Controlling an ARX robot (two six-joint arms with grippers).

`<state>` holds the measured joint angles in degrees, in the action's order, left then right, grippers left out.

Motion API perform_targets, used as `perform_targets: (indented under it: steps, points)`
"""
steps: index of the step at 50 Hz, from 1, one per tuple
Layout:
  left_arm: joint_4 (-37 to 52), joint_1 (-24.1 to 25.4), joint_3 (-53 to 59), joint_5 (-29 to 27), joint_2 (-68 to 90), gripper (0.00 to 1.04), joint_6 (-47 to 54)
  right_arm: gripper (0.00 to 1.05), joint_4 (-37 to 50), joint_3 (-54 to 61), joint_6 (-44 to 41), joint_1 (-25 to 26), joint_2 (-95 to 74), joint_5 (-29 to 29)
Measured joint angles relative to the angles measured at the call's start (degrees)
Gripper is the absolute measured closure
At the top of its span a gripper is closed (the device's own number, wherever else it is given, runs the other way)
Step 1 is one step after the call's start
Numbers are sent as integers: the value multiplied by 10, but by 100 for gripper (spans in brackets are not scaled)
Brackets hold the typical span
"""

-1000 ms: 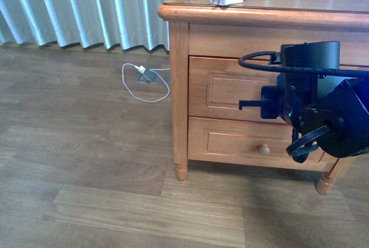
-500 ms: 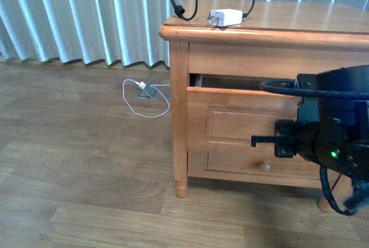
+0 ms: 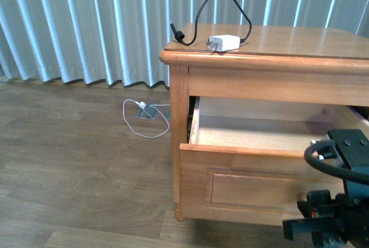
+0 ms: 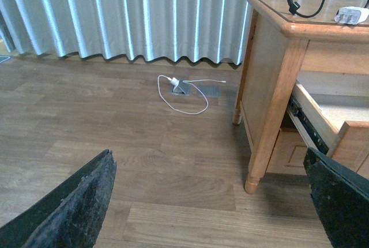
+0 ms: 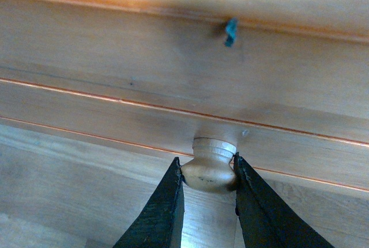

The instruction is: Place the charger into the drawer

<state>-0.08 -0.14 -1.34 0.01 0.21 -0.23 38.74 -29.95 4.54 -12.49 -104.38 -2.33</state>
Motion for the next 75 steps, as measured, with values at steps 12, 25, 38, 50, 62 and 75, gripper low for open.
perform_targets:
  steps: [12, 25, 38, 50, 62, 75]
  points:
    - [0, 0, 0, 0, 0, 6, 0, 54, -38, 26, 15, 14, 87, 5]
    - [0, 0, 0, 0, 0, 6, 0, 9, -193, 49, 44, 47, 301, 74]
    - [0, 0, 0, 0, 0, 6, 0, 9, -348, 75, 37, 112, 550, 144]
    - [0, 0, 0, 0, 0, 6, 0, 9, -441, 111, 13, 264, 728, 268]
    - [0, 0, 0, 0, 0, 6, 0, 9, -442, 115, 10, 275, 734, 271]
    - [0, 0, 0, 0, 0, 6, 0, 44, -232, 213, -33, 219, 801, 110]
